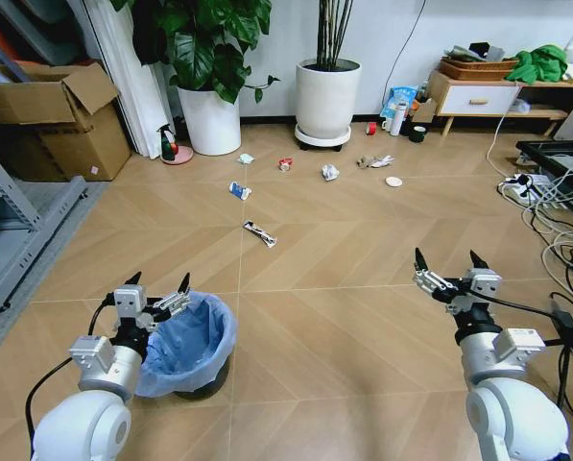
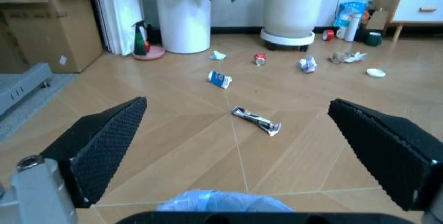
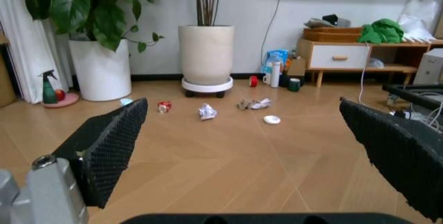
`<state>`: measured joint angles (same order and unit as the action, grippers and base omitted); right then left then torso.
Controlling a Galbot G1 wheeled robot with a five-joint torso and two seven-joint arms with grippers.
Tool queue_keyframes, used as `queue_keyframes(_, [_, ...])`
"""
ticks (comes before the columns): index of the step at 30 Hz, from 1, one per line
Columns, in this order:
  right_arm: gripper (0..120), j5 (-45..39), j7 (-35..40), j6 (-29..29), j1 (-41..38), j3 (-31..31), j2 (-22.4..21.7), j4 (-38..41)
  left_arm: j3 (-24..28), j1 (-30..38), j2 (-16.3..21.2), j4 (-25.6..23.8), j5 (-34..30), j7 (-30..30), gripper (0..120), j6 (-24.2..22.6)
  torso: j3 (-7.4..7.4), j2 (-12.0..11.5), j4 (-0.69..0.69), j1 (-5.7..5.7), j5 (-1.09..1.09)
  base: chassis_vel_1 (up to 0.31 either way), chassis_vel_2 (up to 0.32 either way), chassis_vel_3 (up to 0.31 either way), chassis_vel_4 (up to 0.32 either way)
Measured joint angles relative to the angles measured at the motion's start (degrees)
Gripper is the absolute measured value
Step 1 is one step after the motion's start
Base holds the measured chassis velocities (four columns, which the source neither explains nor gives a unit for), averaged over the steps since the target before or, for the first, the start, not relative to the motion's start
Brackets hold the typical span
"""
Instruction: Pick up the trash bin and place the garbage on the floor into it.
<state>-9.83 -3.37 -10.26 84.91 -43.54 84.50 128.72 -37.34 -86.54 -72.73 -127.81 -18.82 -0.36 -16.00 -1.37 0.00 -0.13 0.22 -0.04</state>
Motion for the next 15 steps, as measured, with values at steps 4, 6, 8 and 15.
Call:
queue_keyframes(4, [100, -0.09, -0.02, -0.11, -0.04, 0.07, -0.15, -0.28, -0.01, 0.46, 1.41, 0.28, -0.6, -0.11, 100, -1.23, 0.0, 0.0, 0.0, 0.0, 0.0, 0.0, 0.0, 0.0, 0.0])
queue_keyframes(6, [100, -0.09, -0.07, -0.12, -0.06, 0.11, -0.16, -0.38, -0.02, 0.57, 1.7, 0.38, -0.77, -0.13, 100, -1.4, 0.0, 0.0, 0.0, 0.0, 0.0, 0.0, 0.0, 0.0, 0.0])
queue_keyframes(8, [100, -0.1, -0.15, -0.15, -0.16, 0.2, -0.2, -0.62, -0.03, 0.83, 2.52, 0.5, -1.25, -0.42, 100, -2.19, 0.0, 0.0, 0.0, 0.0, 0.0, 0.0, 0.0, 0.0, 0.0])
queue_keyframes(15, [100, -0.23, -0.18, -0.21, -0.58, 0.25, -0.61, -1.22, -0.08, 2.39, 7.14, 1.83, -6.98, -2.84, 100, -14.25, 0.0, 0.0, 0.0, 0.0, 0.0, 0.0, 0.0, 0.0, 0.0])
